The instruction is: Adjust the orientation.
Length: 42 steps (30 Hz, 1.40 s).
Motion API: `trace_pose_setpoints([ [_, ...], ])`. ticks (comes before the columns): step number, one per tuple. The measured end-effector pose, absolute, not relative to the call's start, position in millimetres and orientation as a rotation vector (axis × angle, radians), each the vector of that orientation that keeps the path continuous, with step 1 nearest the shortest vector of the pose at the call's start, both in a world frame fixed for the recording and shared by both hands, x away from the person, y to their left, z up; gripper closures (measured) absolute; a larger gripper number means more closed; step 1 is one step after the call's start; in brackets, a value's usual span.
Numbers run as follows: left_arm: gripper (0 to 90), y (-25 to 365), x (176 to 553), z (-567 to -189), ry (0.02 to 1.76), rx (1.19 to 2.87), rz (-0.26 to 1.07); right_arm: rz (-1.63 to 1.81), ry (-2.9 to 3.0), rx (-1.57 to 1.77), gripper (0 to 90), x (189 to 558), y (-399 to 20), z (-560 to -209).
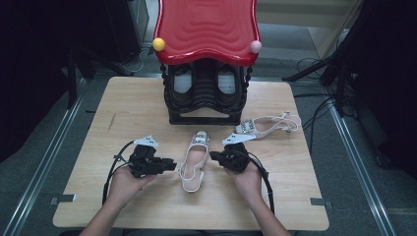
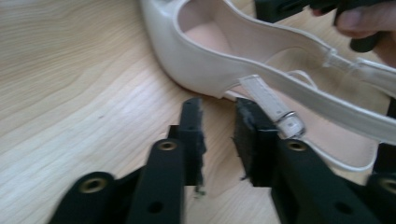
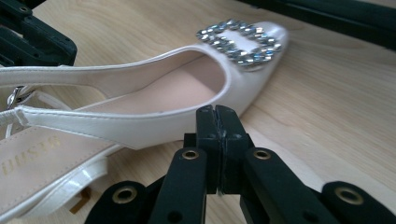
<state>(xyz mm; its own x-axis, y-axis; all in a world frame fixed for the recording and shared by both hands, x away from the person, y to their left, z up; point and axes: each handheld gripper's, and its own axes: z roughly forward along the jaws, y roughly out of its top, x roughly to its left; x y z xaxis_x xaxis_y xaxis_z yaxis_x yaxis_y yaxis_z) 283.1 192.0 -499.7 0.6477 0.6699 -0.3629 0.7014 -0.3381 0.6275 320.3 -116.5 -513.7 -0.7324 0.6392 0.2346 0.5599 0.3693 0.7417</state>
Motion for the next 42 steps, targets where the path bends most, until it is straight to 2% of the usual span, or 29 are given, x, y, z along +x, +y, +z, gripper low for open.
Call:
trace_pose_setpoints([
  [7,50.0,199,287,-503,1.082,2.098,0.009,1.310,2.458,1.161,89.8,323,-137,-508],
  [10,45.1,202,292,-506,1.100,2.087,-0.028,1.312,2.442,1.186,89.2,325,-145,-507],
  [24,42.2,205,301,-513,1.104,2.087,-0.020,1.285,2.352,1.260,90.0,327,-192,-491],
  [36,41.8,209,295,-515,1.115,2.092,-0.008,1.201,2.189,1.414,90.0,367,-255,-494],
  [42,41.9,211,290,-517,1.124,2.097,-0.016,1.192,2.161,1.436,90.0,390,-261,-489],
])
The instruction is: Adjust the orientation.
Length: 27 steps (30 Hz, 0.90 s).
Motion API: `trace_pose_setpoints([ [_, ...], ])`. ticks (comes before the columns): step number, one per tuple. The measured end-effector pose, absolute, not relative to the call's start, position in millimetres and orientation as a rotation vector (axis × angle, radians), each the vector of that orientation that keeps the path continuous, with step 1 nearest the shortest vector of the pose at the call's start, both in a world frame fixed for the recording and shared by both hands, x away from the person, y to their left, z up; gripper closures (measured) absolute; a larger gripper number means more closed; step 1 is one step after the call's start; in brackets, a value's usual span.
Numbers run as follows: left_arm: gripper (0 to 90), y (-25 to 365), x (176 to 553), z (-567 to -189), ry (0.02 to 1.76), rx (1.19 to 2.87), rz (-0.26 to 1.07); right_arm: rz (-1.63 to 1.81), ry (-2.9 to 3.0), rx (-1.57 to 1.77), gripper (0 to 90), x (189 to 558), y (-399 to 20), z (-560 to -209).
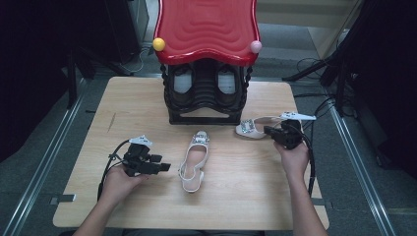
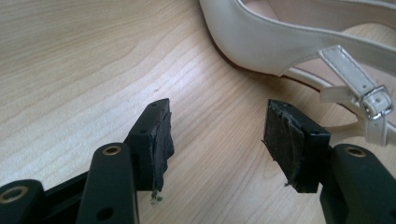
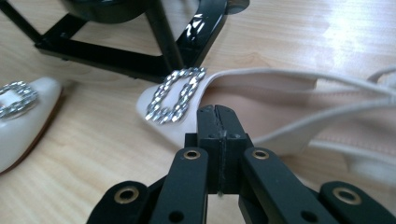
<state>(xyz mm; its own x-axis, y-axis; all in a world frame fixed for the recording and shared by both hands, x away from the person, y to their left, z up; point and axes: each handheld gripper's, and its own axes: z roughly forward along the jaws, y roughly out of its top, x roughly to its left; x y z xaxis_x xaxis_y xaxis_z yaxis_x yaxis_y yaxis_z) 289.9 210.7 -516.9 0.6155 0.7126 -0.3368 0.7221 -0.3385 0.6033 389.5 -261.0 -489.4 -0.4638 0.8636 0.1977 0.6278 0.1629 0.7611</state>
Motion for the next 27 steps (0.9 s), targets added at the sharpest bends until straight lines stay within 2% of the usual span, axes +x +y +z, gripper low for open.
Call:
trace_pose_setpoints([
  [9,41.9,215,283,-518,1.142,2.088,-0.006,1.092,2.216,1.469,90.0,413,-244,-507],
  [27,41.7,218,283,-519,1.145,2.090,-0.007,1.045,2.246,1.490,90.0,410,-221,-505],
])
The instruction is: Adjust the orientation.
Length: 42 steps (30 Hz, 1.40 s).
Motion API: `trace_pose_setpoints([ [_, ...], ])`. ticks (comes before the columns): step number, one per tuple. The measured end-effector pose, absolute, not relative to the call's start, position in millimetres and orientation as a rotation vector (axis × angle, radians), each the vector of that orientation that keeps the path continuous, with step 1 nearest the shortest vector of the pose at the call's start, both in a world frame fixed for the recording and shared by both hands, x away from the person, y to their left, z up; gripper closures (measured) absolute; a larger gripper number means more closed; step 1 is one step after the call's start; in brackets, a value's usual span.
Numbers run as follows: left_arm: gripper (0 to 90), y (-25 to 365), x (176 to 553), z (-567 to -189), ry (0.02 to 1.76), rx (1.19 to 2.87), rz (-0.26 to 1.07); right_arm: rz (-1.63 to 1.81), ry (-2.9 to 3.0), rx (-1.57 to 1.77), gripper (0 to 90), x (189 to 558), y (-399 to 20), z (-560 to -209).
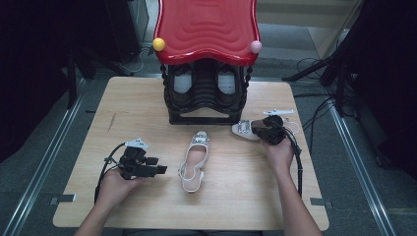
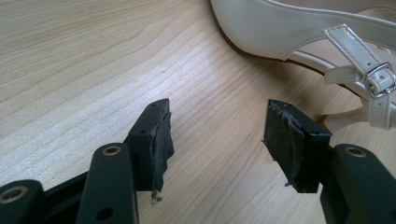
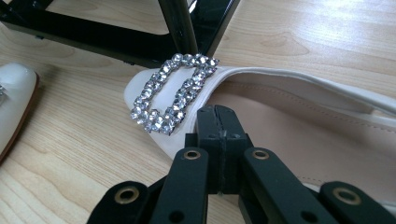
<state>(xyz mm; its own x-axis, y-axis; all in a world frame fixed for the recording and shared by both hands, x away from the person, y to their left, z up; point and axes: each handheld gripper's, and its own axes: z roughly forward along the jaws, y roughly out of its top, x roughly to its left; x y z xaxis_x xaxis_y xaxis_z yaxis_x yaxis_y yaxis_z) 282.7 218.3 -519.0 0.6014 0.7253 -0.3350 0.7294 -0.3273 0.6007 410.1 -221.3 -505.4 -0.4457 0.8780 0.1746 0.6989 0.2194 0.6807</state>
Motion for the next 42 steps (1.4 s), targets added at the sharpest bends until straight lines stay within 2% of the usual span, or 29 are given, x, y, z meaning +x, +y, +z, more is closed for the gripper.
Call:
trace_pose_setpoints([
  [10,41.7,217,282,-519,1.141,2.096,-0.004,1.047,2.127,1.440,90.0,398,-260,-466],
  [22,41.7,215,282,-521,1.138,2.113,-0.009,1.006,2.003,1.528,90.0,404,-304,-469],
  [29,41.7,216,282,-521,1.138,2.114,-0.005,1.027,2.111,1.554,90.0,407,-298,-486],
  [42,41.4,214,286,-519,1.116,2.097,0.011,1.027,2.189,1.523,90.0,389,-287,-484],
])
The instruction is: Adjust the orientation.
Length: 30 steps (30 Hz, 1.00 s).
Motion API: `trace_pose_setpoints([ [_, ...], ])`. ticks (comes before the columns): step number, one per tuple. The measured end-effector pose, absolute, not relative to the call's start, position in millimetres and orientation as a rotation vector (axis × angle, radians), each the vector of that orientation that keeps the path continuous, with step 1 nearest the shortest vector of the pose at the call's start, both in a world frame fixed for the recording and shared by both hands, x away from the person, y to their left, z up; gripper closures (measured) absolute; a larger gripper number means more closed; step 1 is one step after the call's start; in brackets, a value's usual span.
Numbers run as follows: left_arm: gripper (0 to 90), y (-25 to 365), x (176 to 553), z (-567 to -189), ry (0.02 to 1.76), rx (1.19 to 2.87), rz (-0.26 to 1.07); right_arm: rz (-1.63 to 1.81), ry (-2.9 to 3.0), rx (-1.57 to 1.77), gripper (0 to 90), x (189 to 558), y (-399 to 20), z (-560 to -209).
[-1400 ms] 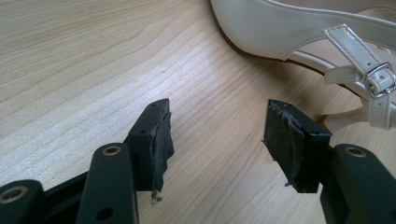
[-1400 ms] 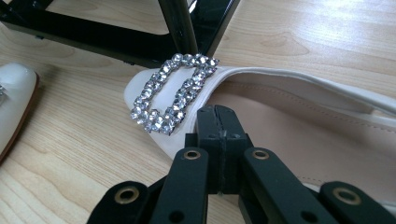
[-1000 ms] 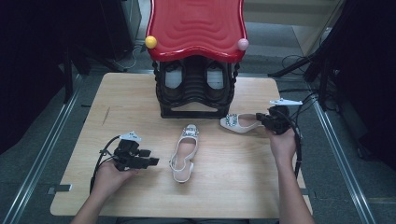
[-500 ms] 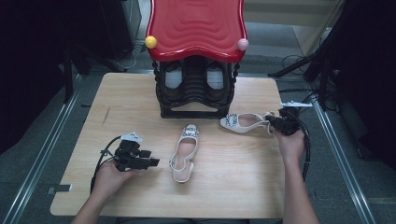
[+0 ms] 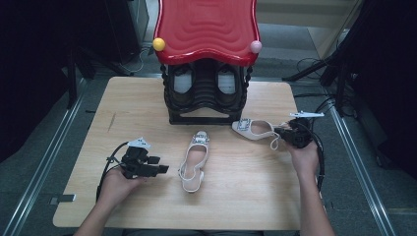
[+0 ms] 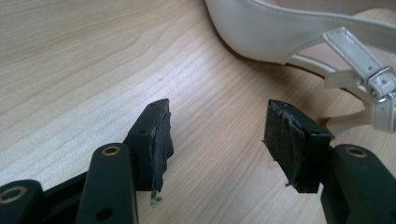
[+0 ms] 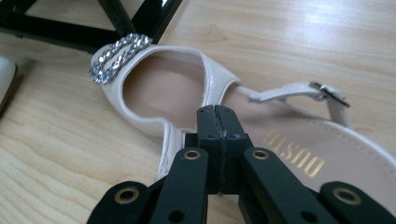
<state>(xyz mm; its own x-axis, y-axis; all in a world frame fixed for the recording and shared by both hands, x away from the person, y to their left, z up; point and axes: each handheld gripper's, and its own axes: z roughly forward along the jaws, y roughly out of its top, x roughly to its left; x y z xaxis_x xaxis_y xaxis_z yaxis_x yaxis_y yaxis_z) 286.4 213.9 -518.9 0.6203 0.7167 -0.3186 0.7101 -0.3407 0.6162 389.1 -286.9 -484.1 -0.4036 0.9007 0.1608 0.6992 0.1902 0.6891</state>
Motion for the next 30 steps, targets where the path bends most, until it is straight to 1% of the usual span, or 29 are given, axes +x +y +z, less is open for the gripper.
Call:
trace_pose_setpoints([
  [8,41.5,211,294,-518,1.104,2.087,0.004,1.061,2.212,1.525,90.0,377,-284,-484],
  [14,41.5,207,299,-518,1.086,2.091,-0.005,1.066,2.129,1.483,90.0,365,-292,-470],
  [16,41.5,206,300,-519,1.087,2.098,-0.008,1.100,2.106,1.449,84.3,360,-296,-463],
  [18,41.6,206,300,-519,1.091,2.096,-0.008,1.119,2.101,1.436,83.8,358,-296,-459],
  [23,41.6,208,299,-517,1.096,2.091,-0.005,1.163,2.141,1.399,73.2,360,-287,-457],
  [25,41.6,209,299,-517,1.095,2.101,-0.004,1.147,2.175,1.407,71.9,363,-283,-461],
  [28,41.6,208,298,-517,1.098,2.105,-0.005,1.097,2.215,1.419,72.7,368,-278,-474],
  [29,41.6,208,298,-517,1.097,2.107,-0.004,1.069,2.222,1.428,75.3,371,-277,-478],
  [30,41.6,209,298,-517,1.098,2.108,-0.005,1.051,2.230,1.431,79.9,372,-276,-481],
])
